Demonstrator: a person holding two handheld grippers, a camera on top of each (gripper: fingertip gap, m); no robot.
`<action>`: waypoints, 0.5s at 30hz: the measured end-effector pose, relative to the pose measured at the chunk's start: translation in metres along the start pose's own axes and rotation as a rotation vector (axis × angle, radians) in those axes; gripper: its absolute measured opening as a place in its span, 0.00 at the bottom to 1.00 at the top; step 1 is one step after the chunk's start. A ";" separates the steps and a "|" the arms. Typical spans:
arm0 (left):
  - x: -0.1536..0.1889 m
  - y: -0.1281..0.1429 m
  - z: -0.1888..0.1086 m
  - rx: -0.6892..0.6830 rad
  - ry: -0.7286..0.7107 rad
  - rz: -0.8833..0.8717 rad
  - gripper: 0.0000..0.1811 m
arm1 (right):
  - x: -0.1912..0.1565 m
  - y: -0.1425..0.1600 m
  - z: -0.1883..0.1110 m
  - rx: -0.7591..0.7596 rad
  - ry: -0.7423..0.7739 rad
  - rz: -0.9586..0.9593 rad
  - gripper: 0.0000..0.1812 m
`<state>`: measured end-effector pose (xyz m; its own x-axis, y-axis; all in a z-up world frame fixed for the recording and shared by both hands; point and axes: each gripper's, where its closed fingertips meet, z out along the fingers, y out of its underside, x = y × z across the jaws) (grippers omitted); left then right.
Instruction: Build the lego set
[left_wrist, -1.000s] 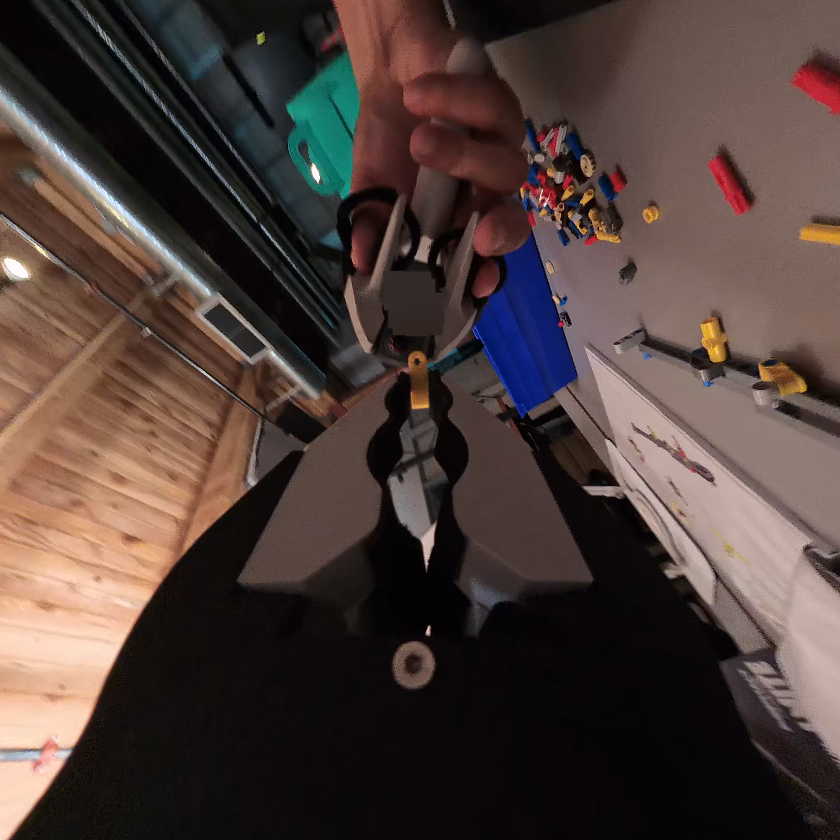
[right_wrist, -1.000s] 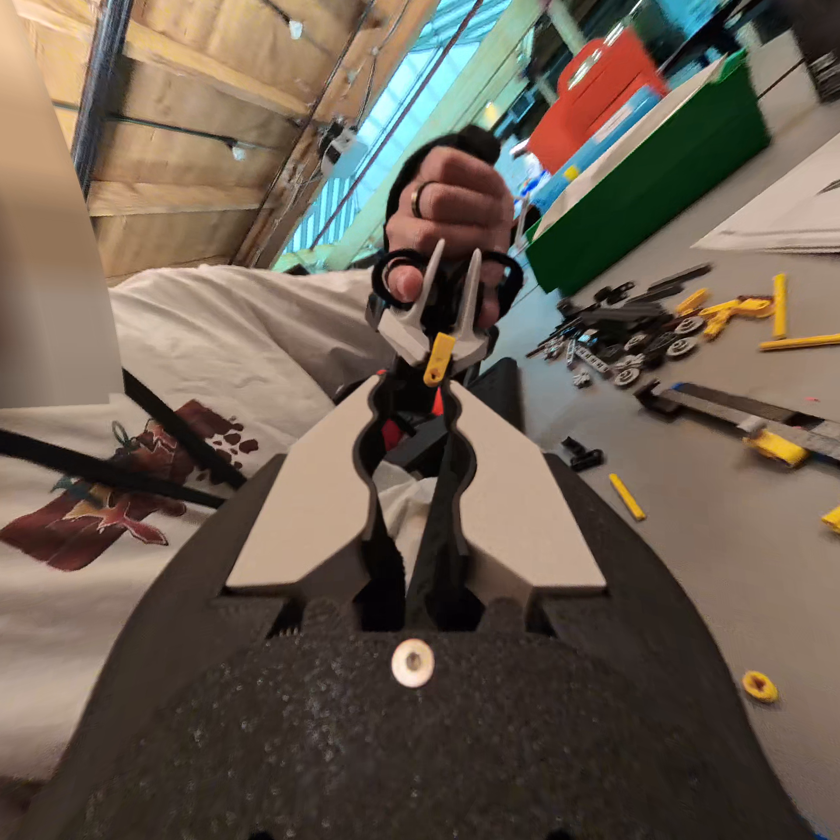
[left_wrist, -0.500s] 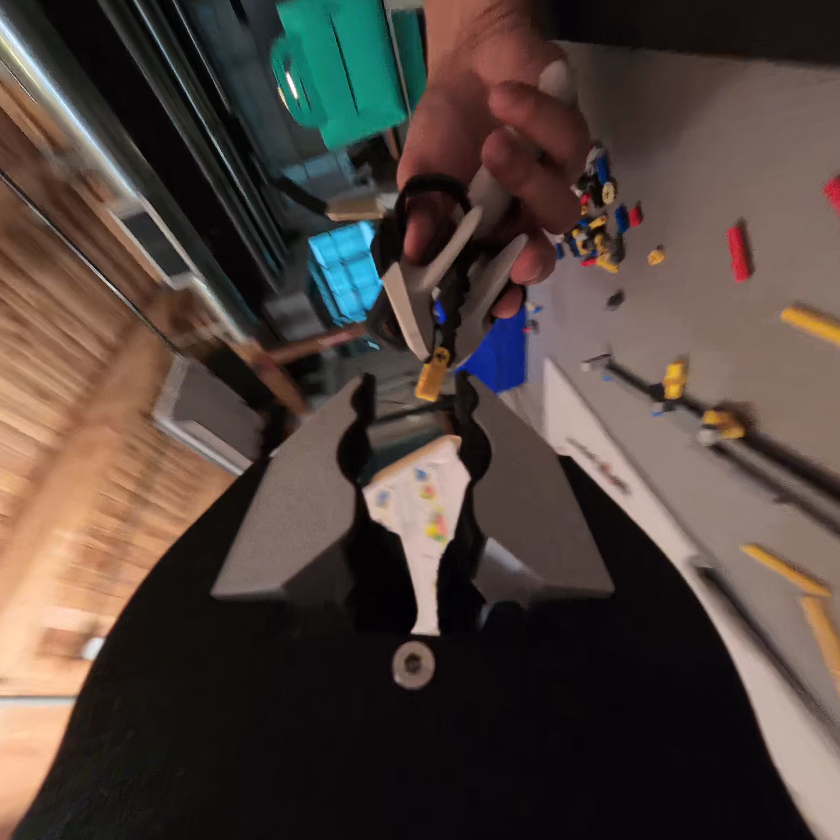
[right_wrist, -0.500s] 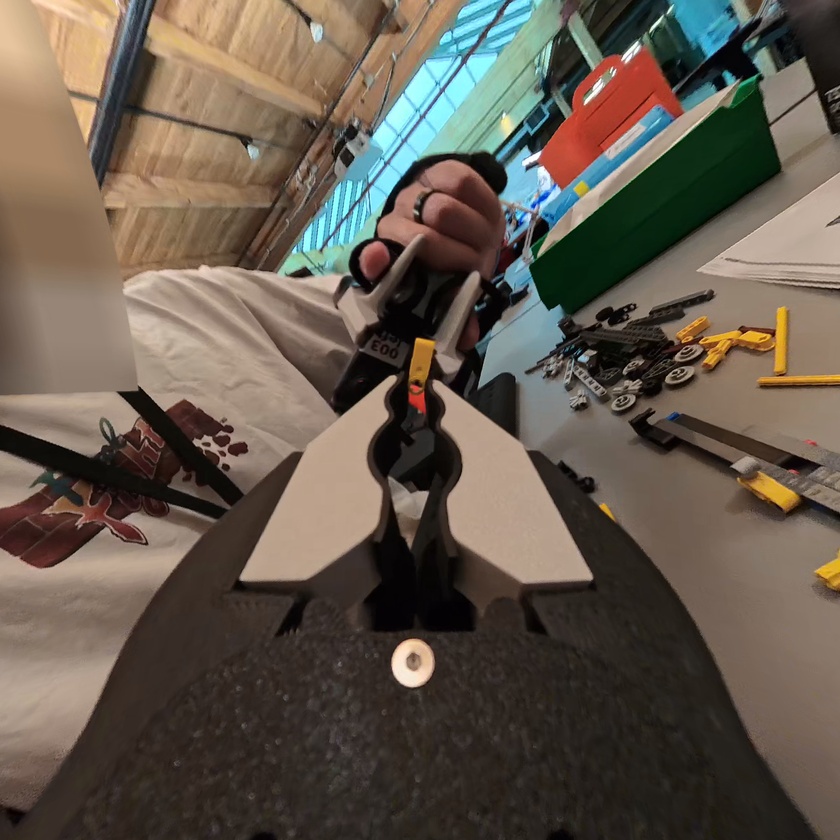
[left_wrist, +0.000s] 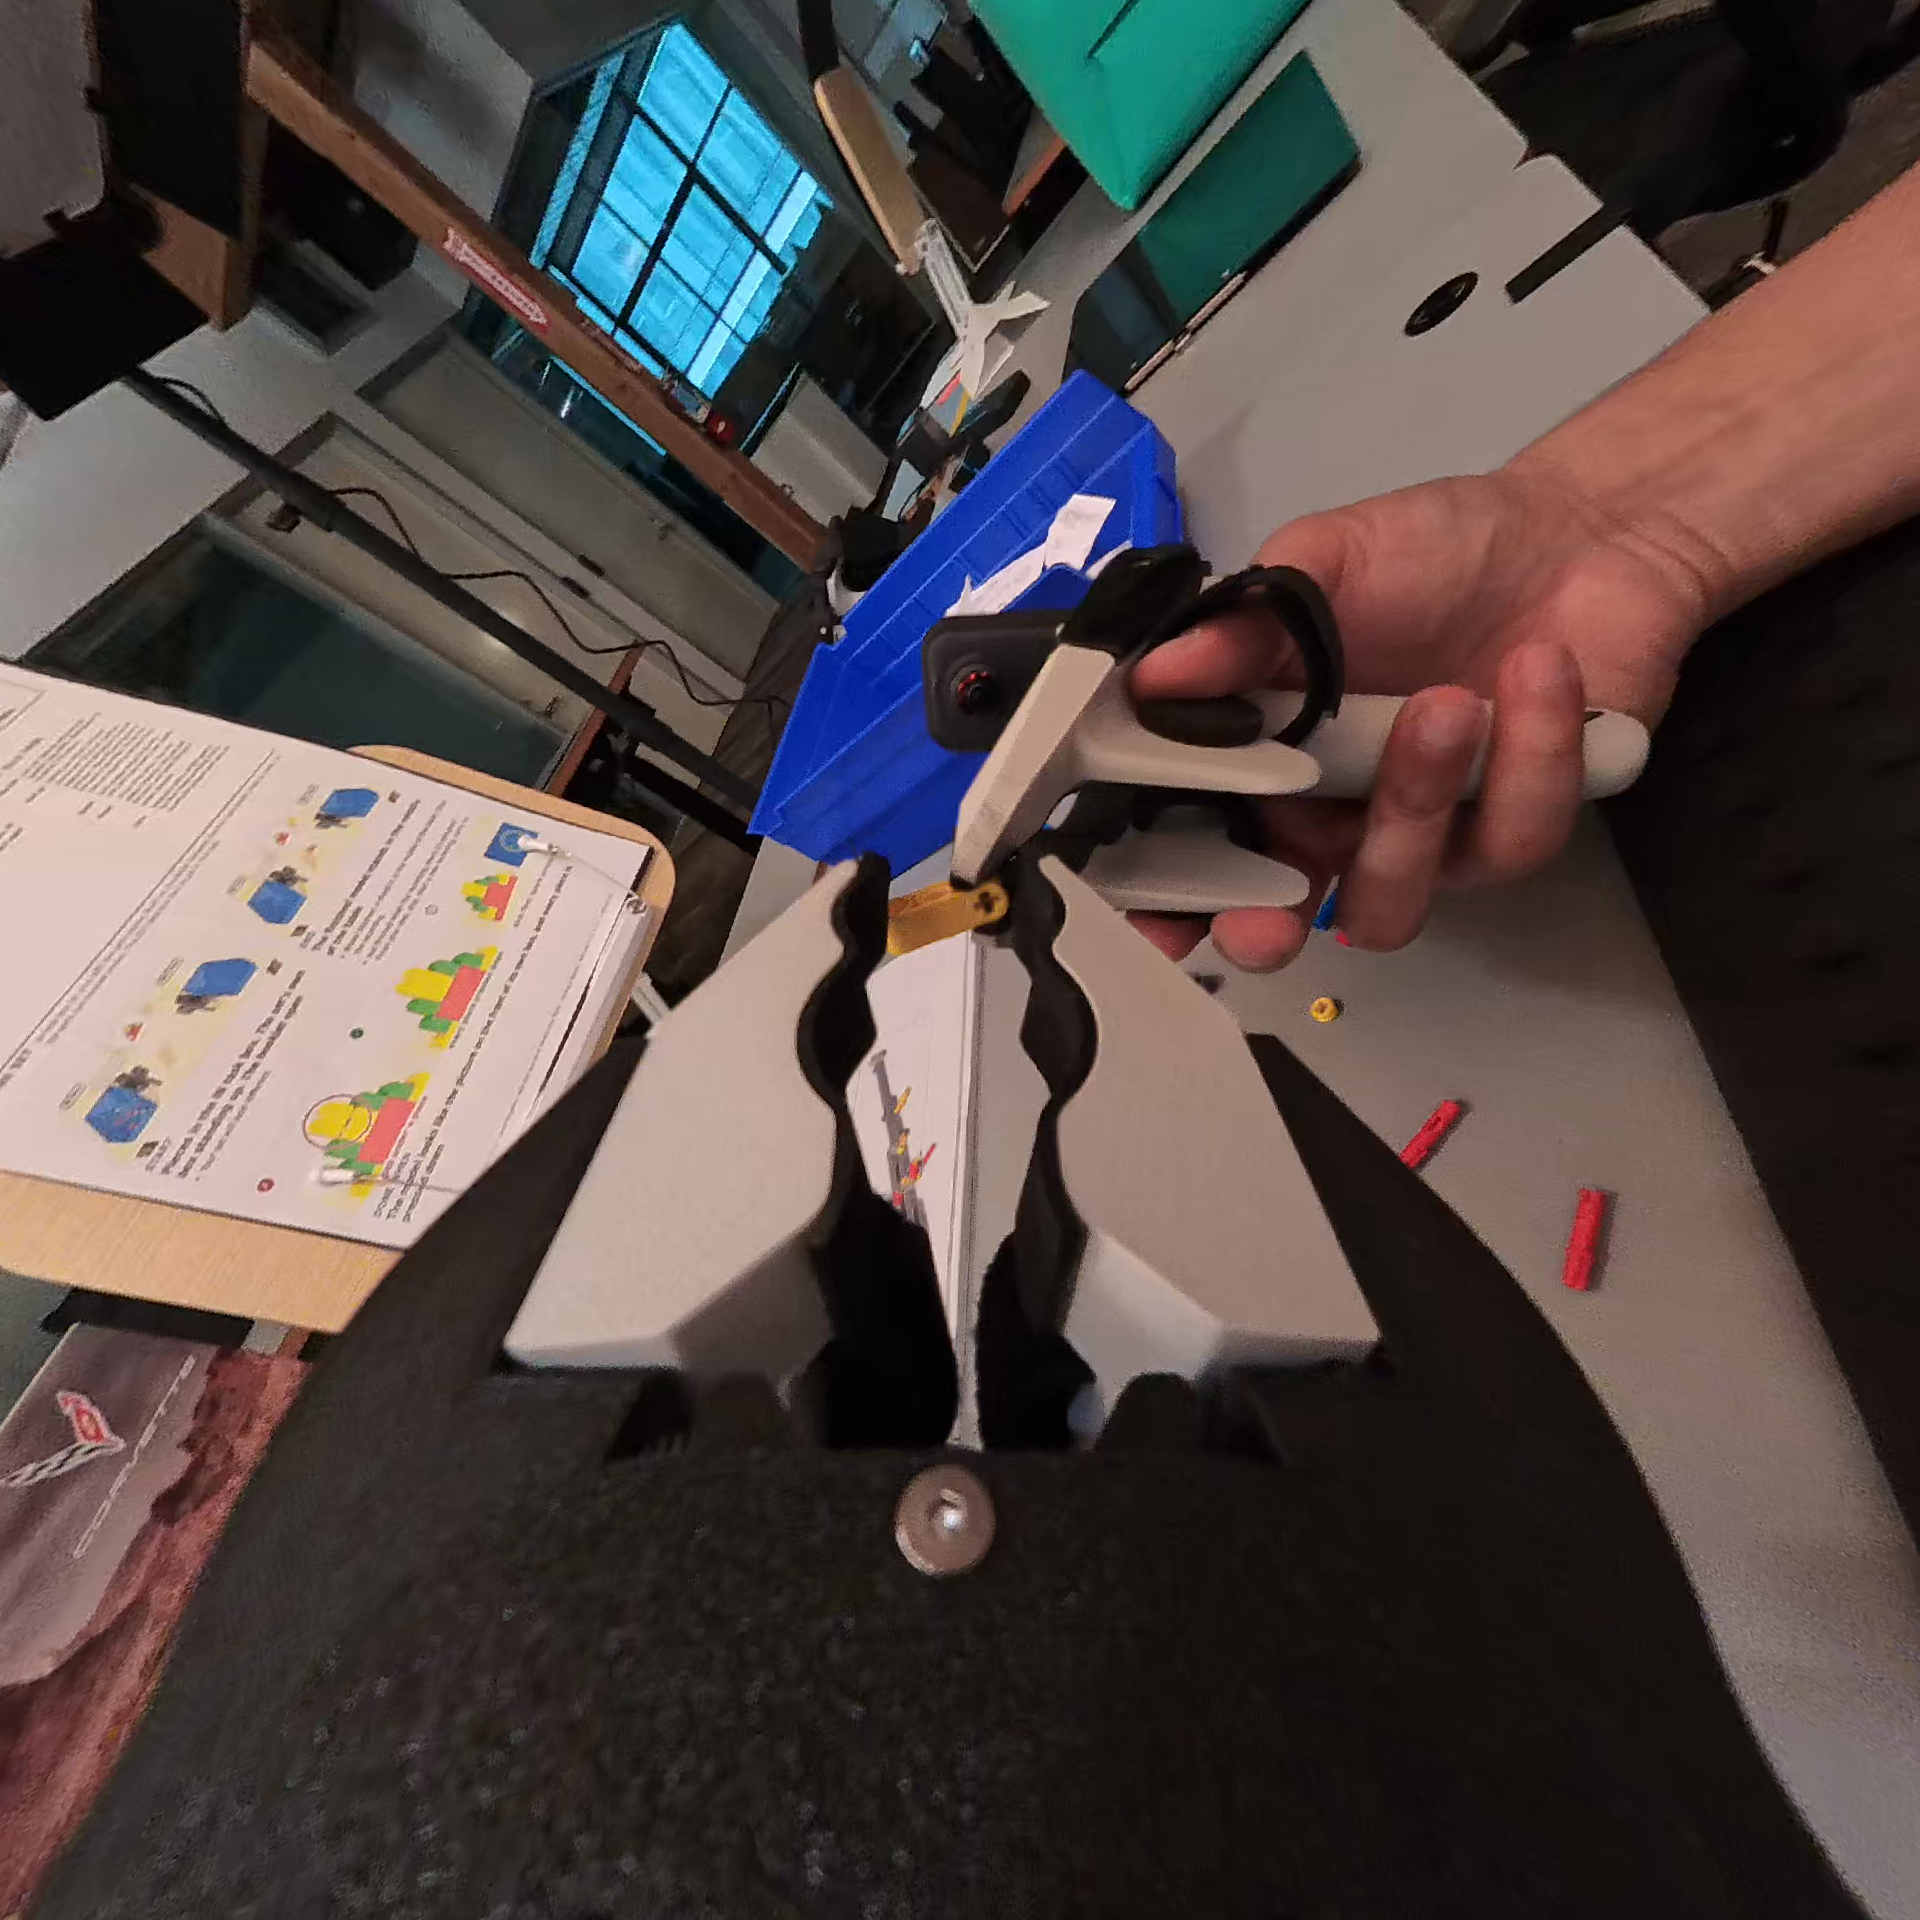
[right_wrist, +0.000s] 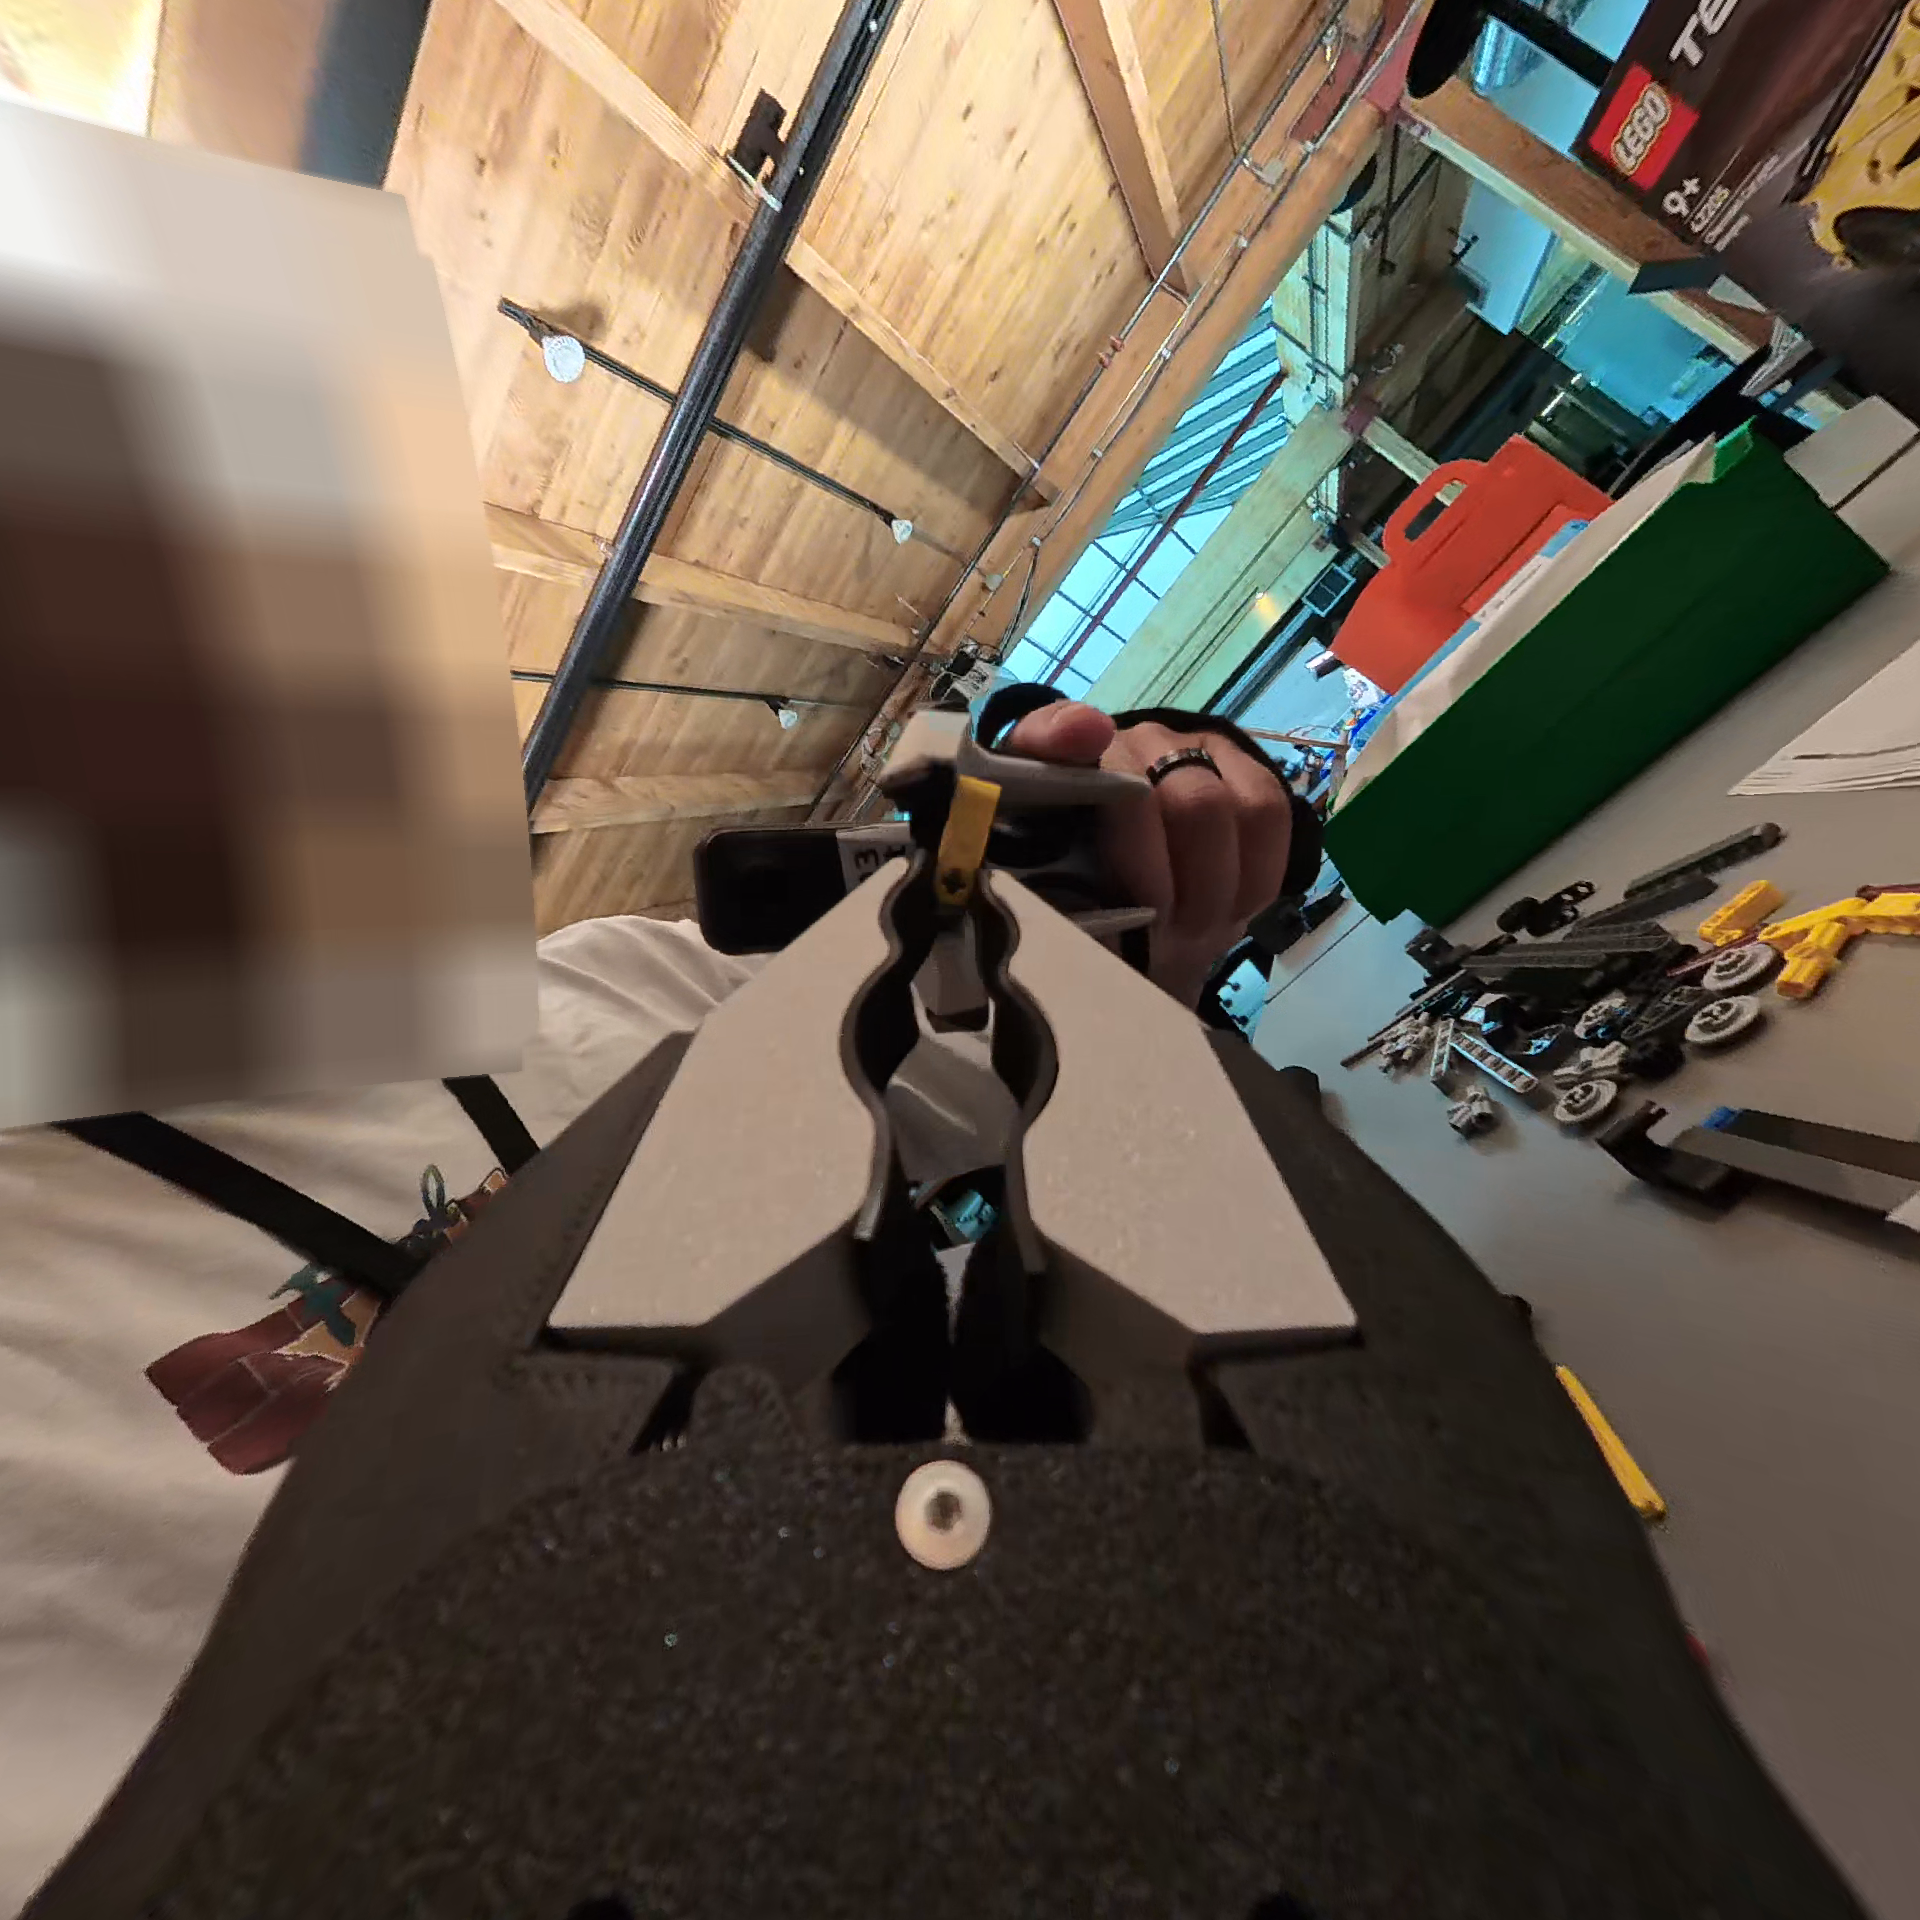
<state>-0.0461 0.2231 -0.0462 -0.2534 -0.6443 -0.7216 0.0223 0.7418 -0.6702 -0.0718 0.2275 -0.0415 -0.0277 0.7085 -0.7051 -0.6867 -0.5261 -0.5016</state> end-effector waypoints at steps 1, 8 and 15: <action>0.000 0.002 0.000 -0.009 -0.008 -0.003 0.13 | 0.001 0.000 -0.001 0.000 0.006 0.004 0.03; -0.010 0.009 0.001 -0.050 -0.085 -0.049 0.20 | 0.006 -0.004 -0.002 0.015 0.025 -0.009 0.03; -0.003 0.009 -0.001 -0.040 -0.009 -0.136 0.13 | 0.005 -0.001 0.000 -0.008 0.023 -0.028 0.03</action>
<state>-0.0460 0.2319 -0.0504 -0.2429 -0.7407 -0.6264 -0.0506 0.6546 -0.7543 -0.0709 0.2318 -0.0451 0.0086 0.7121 -0.7020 -0.6808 -0.5101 -0.5257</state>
